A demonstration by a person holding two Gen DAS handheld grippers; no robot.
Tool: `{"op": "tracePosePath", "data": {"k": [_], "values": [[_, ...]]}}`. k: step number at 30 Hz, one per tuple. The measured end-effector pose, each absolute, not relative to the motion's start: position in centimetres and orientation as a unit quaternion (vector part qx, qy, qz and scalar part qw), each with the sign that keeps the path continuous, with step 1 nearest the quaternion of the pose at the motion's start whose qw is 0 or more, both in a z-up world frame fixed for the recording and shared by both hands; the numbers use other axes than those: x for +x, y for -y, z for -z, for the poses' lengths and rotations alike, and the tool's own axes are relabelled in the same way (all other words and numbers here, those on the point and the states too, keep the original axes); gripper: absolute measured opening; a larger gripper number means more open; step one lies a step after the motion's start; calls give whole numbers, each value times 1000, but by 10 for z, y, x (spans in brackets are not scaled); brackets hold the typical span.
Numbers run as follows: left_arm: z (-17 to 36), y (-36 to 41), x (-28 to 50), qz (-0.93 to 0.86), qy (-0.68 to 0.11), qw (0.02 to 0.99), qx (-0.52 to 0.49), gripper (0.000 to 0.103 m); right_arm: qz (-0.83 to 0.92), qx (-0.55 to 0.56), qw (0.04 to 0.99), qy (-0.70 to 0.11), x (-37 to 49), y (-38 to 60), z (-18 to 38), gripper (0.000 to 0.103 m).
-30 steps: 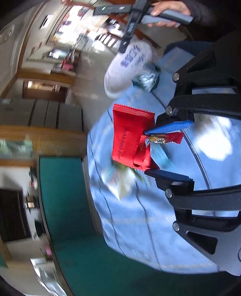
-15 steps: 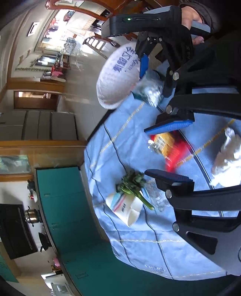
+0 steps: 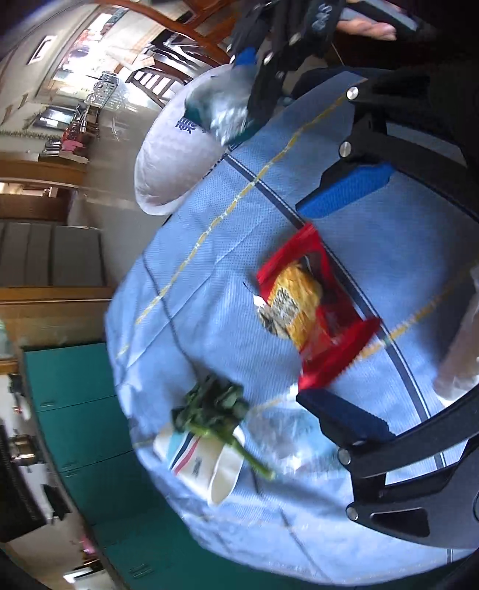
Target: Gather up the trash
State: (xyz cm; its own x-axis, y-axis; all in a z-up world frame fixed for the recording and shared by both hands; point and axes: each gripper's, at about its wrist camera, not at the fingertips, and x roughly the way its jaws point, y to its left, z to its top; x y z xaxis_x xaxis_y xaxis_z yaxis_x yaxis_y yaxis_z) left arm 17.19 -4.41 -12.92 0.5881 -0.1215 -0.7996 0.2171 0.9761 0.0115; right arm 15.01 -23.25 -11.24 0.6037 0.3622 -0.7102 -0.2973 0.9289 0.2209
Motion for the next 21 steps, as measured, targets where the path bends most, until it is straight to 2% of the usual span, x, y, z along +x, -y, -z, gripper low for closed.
{"op": "tracePosePath", "data": {"k": [2, 4, 9, 14, 21], "values": [[133, 48, 177, 92, -452, 886, 49, 92, -177, 43, 895, -407, 148, 239, 114, 51], [136, 53, 180, 86, -453, 885, 64, 83, -173, 44, 896, -408, 147, 243, 115, 51], [136, 61, 179, 83, -447, 887, 86, 73, -163, 49, 898, -407, 147, 249, 117, 51], [128, 60, 177, 84, -438, 892, 77, 69, -156, 57, 902, -399, 146, 258, 113, 51], [105, 63, 169, 89, -407, 906, 73, 68, -130, 62, 911, -385, 151, 276, 105, 51]]}}
